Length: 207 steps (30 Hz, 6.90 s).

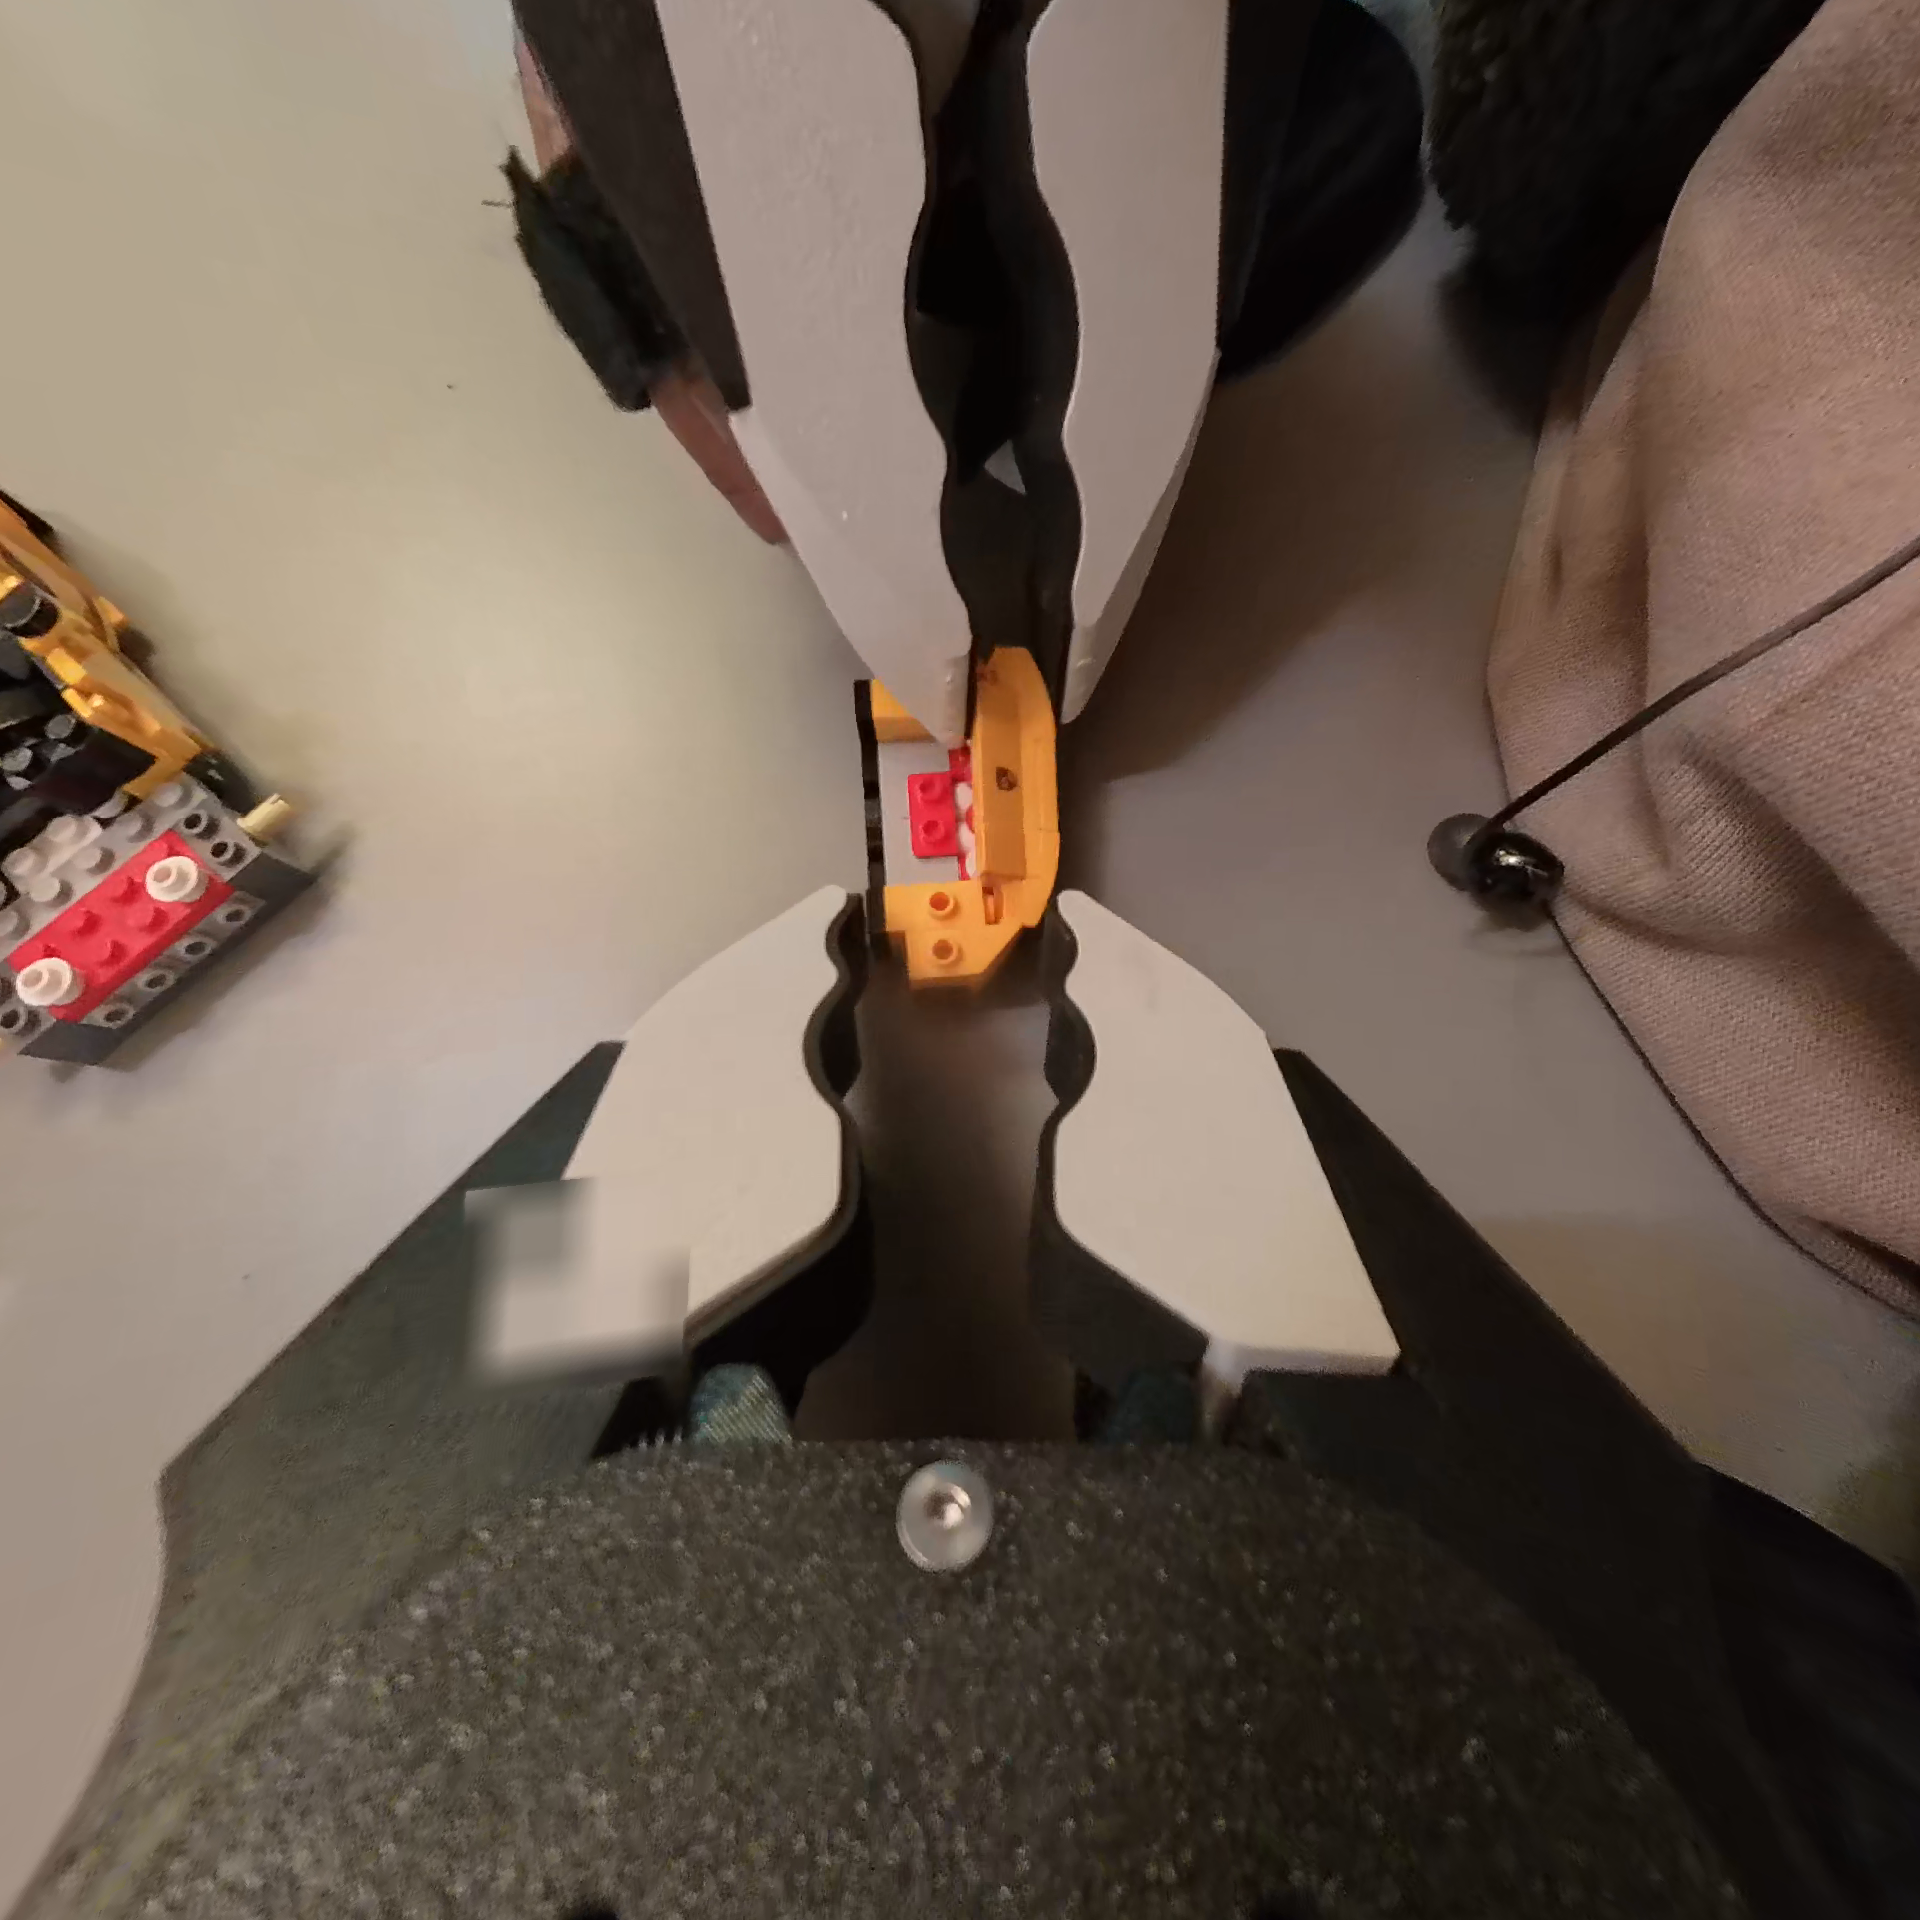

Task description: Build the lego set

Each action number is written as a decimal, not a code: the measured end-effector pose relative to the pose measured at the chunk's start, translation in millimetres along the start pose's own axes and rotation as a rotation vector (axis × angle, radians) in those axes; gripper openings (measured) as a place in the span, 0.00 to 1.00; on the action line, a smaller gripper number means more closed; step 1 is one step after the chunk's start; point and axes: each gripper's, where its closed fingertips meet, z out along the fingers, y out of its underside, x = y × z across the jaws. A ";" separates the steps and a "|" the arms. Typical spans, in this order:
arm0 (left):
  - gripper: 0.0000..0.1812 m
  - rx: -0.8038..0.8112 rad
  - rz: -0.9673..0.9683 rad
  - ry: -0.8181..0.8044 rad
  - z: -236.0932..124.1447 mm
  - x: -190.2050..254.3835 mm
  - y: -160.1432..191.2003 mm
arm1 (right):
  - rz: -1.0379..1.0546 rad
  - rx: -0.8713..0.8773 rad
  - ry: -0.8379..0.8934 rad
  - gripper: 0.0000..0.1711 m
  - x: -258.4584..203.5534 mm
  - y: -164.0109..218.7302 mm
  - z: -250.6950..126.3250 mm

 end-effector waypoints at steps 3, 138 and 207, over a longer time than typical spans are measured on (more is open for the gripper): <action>0.18 -0.005 -0.002 0.002 -0.2 0.6 0.6 | -0.001 -0.004 -0.003 0.08 -1.6 -1.0 -0.4; 0.18 0.005 0.005 -0.109 9.8 -3.5 -14.8 | 0.369 -0.041 -0.278 0.04 12.5 -1.0 0.8; 0.18 0.021 -0.059 -0.073 4.6 4.1 -18.8 | 0.163 -0.057 -0.081 0.20 15.3 24.5 -0.3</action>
